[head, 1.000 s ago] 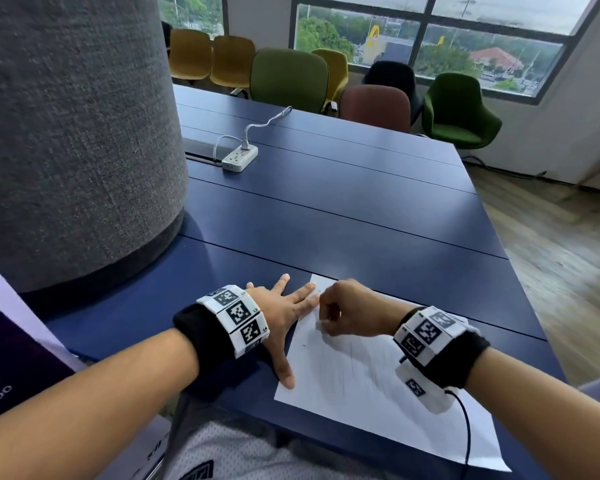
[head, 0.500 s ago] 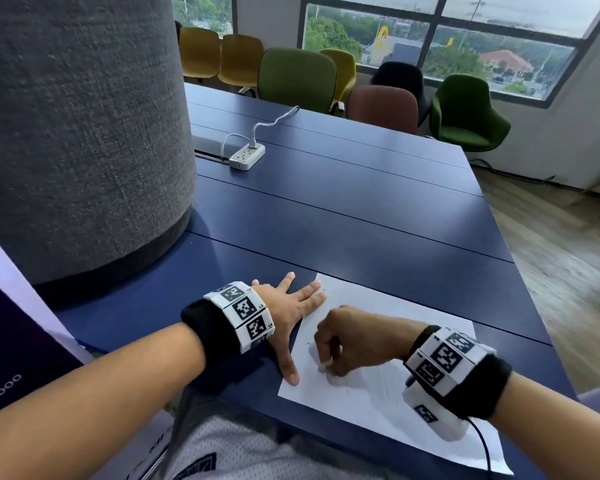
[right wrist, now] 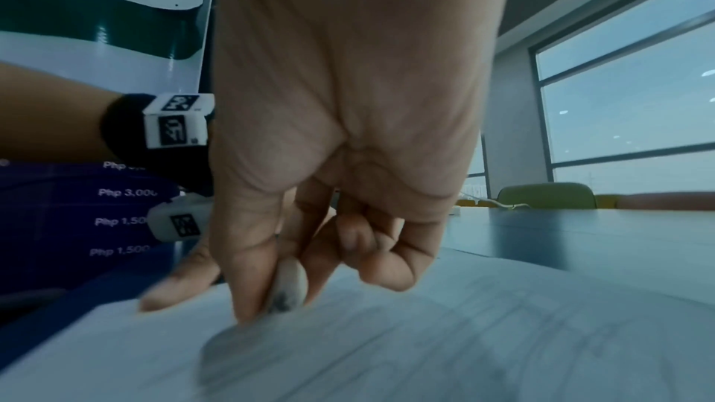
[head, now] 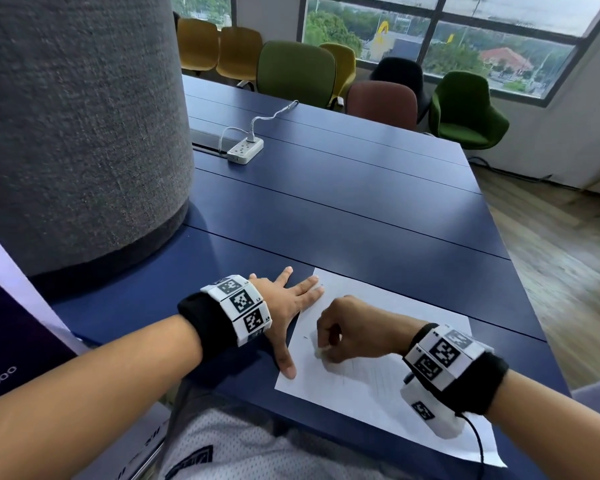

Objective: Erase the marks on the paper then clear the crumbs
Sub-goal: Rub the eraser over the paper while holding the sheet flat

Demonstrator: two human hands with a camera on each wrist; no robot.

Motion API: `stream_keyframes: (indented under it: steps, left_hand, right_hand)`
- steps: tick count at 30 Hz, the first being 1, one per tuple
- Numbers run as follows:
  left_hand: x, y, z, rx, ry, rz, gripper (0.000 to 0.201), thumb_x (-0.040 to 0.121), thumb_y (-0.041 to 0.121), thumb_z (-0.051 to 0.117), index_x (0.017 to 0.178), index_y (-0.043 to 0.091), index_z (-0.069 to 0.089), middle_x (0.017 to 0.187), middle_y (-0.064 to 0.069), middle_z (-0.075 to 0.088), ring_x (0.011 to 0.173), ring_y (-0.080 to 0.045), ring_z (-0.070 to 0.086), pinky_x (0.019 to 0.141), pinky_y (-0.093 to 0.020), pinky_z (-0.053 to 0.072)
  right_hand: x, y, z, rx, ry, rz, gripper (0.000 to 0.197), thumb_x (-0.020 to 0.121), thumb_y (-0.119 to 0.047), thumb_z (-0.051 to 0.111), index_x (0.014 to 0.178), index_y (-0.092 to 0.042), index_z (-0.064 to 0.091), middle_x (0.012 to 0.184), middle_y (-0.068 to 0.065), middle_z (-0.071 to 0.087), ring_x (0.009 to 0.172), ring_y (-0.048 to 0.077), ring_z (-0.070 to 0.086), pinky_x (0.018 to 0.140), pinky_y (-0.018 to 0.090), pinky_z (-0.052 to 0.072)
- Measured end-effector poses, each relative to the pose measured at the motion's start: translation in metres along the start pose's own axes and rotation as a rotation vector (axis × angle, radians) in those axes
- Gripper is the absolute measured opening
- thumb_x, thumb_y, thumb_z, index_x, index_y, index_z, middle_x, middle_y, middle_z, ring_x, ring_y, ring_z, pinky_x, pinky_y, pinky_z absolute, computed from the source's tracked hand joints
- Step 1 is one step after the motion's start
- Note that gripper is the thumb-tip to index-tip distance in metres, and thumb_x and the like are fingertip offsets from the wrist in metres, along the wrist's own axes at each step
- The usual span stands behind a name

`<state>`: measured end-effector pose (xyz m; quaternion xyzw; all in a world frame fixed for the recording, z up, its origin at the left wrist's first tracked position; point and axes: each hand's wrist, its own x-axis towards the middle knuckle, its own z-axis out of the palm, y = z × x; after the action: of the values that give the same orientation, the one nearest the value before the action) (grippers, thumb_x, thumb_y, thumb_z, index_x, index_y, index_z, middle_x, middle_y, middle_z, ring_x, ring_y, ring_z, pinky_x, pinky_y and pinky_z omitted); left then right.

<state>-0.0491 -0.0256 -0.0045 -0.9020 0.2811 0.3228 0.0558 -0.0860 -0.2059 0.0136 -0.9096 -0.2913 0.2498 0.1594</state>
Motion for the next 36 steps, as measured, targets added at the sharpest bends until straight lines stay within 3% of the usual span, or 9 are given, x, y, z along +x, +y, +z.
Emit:
stream_keyframes:
  steps: [3,7,12,16,19,21,26,32,36]
  left_hand:
    - [-0.001,0.0,0.0,0.004,-0.007,-0.003,0.151,0.048,0.078,0.08,0.15,0.041,-0.026,0.154,0.026,-0.033,0.147,-0.028,-0.028,0.109,-0.075,0.006]
    - [-0.001,0.001,-0.001,0.002,-0.001,-0.001,0.151,0.048,0.077,0.08,0.15,0.04,-0.026,0.155,0.025,-0.033,0.147,-0.028,-0.027,0.109,-0.075,0.006]
    - [-0.003,0.002,-0.001,0.009,-0.006,-0.005,0.151,0.05,0.077,0.08,0.151,0.039,-0.025,0.155,0.025,-0.033,0.147,-0.028,-0.028,0.11,-0.075,0.007]
    - [-0.008,0.003,-0.001,-0.029,0.039,0.013,0.151,0.051,0.072,0.084,0.15,0.039,-0.026,0.157,0.024,-0.029,0.148,-0.027,-0.024,0.111,-0.072,0.007]
    - [-0.009,0.003,-0.001,-0.02,0.042,0.009,0.152,0.052,0.072,0.084,0.15,0.038,-0.027,0.157,0.025,-0.028,0.148,-0.026,-0.025,0.112,-0.071,0.007]
    - [-0.008,0.003,-0.001,-0.016,0.035,0.005,0.152,0.052,0.072,0.083,0.152,0.035,-0.026,0.157,0.024,-0.028,0.148,-0.026,-0.026,0.112,-0.071,0.006]
    - [-0.006,0.001,0.0,-0.04,0.047,0.008,0.153,0.049,0.072,0.084,0.152,0.038,-0.024,0.158,0.024,-0.028,0.148,-0.026,-0.025,0.111,-0.071,0.005]
    - [-0.007,0.002,-0.001,-0.016,0.036,0.002,0.152,0.052,0.073,0.082,0.153,0.033,-0.024,0.158,0.024,-0.028,0.148,-0.025,-0.026,0.112,-0.07,0.005]
    - [-0.005,0.0,0.001,-0.028,0.046,0.011,0.153,0.05,0.073,0.083,0.153,0.032,-0.023,0.158,0.023,-0.027,0.148,-0.027,-0.026,0.111,-0.072,0.005]
  right_hand:
    - [-0.004,-0.008,0.002,0.016,-0.147,-0.027,0.01,0.079,-0.02,0.078,0.084,-0.013,0.074,0.067,-0.015,0.062,0.057,-0.001,0.054,0.057,0.008,0.041]
    - [0.003,0.0,-0.003,-0.023,0.036,0.026,0.01,0.08,-0.023,0.076,0.081,-0.013,0.072,0.072,-0.009,0.064,0.059,0.003,0.054,0.06,0.015,0.045]
    - [0.001,-0.011,-0.001,0.027,-0.174,0.027,0.008,0.08,-0.022,0.077,0.082,-0.015,0.073,0.061,-0.018,0.058,0.05,-0.008,0.053,0.052,0.006,0.038]
    - [0.026,0.006,-0.022,-0.007,0.026,0.136,0.012,0.072,-0.021,0.08,0.079,-0.015,0.073,0.066,-0.011,0.064,0.056,-0.001,0.054,0.056,0.015,0.043]
    - [0.04,0.026,-0.035,-0.017,0.213,0.21,0.012,0.071,-0.018,0.079,0.078,-0.012,0.071,0.078,0.004,0.071,0.063,0.011,0.057,0.056,0.02,0.045]
    - [0.041,0.031,-0.034,0.041,0.286,0.216,0.011,0.071,-0.015,0.078,0.077,-0.011,0.07,0.078,0.007,0.071,0.061,0.01,0.056,0.054,0.02,0.044]
    - [0.027,0.021,-0.019,0.059,0.096,0.1,0.011,0.074,-0.022,0.079,0.075,-0.017,0.069,0.064,-0.008,0.064,0.052,-0.001,0.053,0.054,0.013,0.042]
    - [0.031,0.037,-0.026,0.158,0.253,0.169,0.013,0.077,-0.023,0.078,0.074,-0.015,0.068,0.062,-0.007,0.067,0.048,-0.004,0.054,0.051,0.01,0.039]
    - [0.021,0.026,-0.017,0.121,0.108,0.12,0.012,0.077,-0.025,0.077,0.079,-0.014,0.071,0.062,-0.008,0.066,0.05,-0.003,0.053,0.052,0.01,0.04]
